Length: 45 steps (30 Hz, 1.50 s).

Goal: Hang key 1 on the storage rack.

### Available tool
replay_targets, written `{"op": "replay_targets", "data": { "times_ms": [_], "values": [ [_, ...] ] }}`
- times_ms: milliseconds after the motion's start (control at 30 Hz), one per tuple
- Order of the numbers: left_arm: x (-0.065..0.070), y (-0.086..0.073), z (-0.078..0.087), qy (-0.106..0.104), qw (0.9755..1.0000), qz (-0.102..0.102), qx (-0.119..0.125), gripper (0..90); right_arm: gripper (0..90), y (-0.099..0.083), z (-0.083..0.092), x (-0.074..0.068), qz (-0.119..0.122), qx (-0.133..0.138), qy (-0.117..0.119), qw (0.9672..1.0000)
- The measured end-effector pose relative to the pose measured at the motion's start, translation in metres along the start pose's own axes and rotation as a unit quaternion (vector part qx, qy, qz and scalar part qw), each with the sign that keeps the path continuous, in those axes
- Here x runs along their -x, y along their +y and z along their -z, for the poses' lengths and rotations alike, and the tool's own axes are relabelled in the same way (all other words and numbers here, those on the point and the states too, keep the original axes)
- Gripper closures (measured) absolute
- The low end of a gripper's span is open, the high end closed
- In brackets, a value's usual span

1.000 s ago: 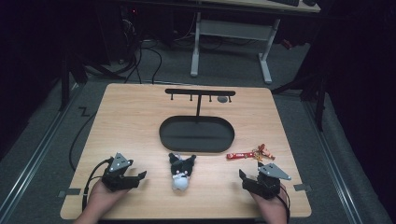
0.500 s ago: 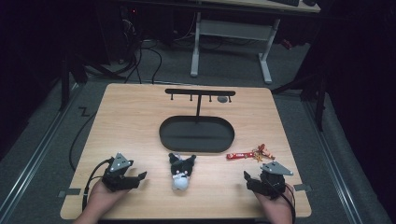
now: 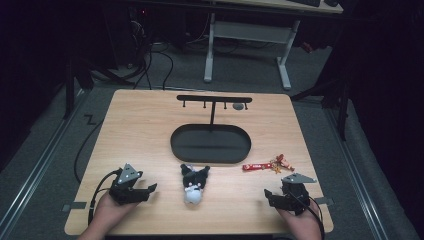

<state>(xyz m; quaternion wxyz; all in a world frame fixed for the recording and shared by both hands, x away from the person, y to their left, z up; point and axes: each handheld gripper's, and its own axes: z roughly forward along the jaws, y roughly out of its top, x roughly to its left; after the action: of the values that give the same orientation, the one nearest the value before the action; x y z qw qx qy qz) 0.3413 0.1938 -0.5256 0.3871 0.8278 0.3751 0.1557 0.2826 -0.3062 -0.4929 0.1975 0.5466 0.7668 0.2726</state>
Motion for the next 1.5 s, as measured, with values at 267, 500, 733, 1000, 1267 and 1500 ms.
{"op": "replay_targets", "data": {
  "times_ms": [267, 500, 733, 1000, 1267, 1500],
  "values": [
    [0.002, 0.002, -0.001, 0.006, 0.9999, -0.012, -0.004, 29.4, 32.7, 0.001, 0.005, -0.004, 0.013, -0.037, 0.014, 0.9991],
    [0.010, 0.009, -0.001, 0.016, 0.9990, -0.041, 0.000, 31.3, 36.9, 0.004, 0.008, -0.008, 0.017, -0.056, 0.019, 0.9981],
    [0.012, 0.011, 0.005, 0.004, 0.9983, -0.051, 0.029, 34.5, 33.7, 0.007, 0.004, -0.012, 0.027, -0.066, 0.003, 0.9975],
    [0.005, 0.011, 0.006, 0.007, 0.9984, -0.043, 0.036, 28.1, 38.9, 0.023, 0.012, 0.012, 0.010, -0.090, -0.013, 0.9958],
    [0.009, 0.011, 0.004, -0.005, 0.9979, -0.053, 0.038, 27.8, 44.4, 0.054, 0.015, 0.042, 0.015, -0.112, -0.022, 0.9934],
    [0.009, 0.010, 0.004, -0.001, 0.9978, -0.054, 0.040, 27.2, 47.4, 0.076, -0.011, 0.056, 0.030, -0.134, -0.052, 0.9891]
  ]
}}
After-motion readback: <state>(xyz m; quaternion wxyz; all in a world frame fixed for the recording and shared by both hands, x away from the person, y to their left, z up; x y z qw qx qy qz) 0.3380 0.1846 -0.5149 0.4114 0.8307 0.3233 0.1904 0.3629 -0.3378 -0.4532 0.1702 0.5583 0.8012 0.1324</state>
